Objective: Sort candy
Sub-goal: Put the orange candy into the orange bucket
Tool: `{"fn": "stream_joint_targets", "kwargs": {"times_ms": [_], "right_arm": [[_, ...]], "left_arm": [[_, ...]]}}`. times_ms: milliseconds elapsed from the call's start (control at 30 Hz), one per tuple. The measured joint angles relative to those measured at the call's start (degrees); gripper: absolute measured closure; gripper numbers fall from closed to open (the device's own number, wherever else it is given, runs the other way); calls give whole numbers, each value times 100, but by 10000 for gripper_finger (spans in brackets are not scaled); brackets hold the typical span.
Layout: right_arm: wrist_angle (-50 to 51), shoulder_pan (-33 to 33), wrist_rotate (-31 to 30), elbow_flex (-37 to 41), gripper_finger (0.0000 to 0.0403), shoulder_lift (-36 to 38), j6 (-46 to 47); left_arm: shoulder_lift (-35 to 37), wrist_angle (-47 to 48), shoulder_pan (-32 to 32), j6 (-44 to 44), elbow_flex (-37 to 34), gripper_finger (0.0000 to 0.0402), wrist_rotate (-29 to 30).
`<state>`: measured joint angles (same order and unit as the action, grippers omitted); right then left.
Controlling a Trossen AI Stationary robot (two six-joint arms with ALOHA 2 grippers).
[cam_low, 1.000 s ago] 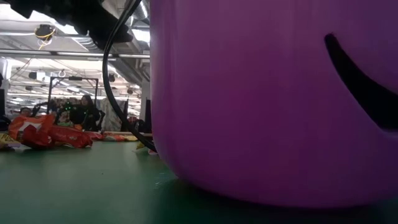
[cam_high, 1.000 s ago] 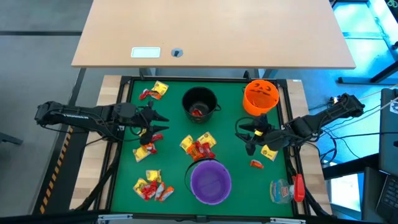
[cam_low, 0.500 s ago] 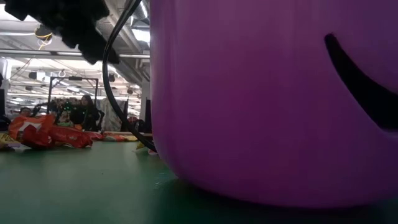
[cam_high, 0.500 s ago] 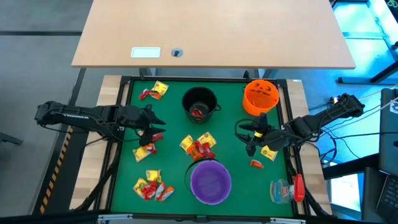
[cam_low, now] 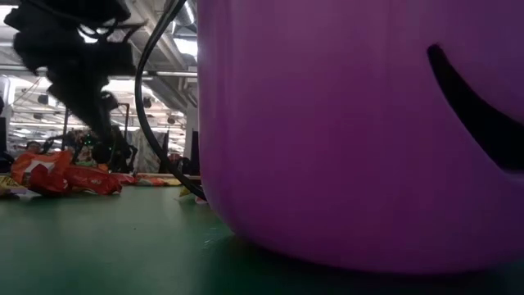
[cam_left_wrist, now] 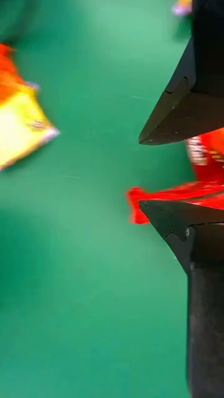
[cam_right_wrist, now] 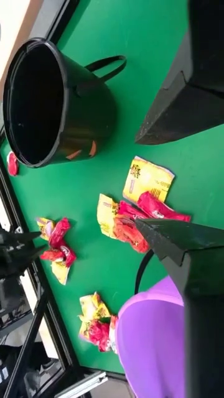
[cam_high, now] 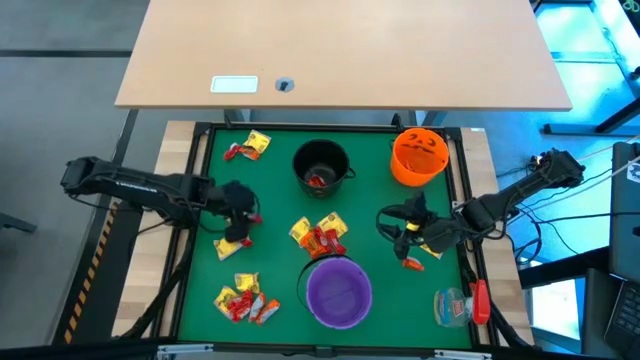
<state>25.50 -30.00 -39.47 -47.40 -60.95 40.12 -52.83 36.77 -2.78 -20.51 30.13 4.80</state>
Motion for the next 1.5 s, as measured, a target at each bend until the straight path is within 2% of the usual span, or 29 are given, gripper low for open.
{"fn": "stream_joint_targets", "kwargs": {"times_ms": [300,467,733,833,1067,1300,1500], "right_arm": [[-16,0,0,11,201,4,-16],[-16,0,0,11,201,4,-95],[-14,0,-3,11,201,4,-160],[-14,0,-6,11,201,4,-160],[-14,0,-61,11,201,4,-166],[-14,0,-98,11,201,4,-181],[-18,0,-94,13,201,4,-181]], "left_arm": [[-656,187,-466,-889,0,256,15],[-746,383,-713,-1134,36,256,-283],[-746,1368,-922,-1153,909,256,-130],[-768,1885,-1024,-1086,1251,256,-261],[-1202,2651,-1459,-1277,1247,256,-431],[-1910,2413,-1829,-1338,1241,256,-234],[-2207,2035,-2025,-1303,1241,255,-264]]}}
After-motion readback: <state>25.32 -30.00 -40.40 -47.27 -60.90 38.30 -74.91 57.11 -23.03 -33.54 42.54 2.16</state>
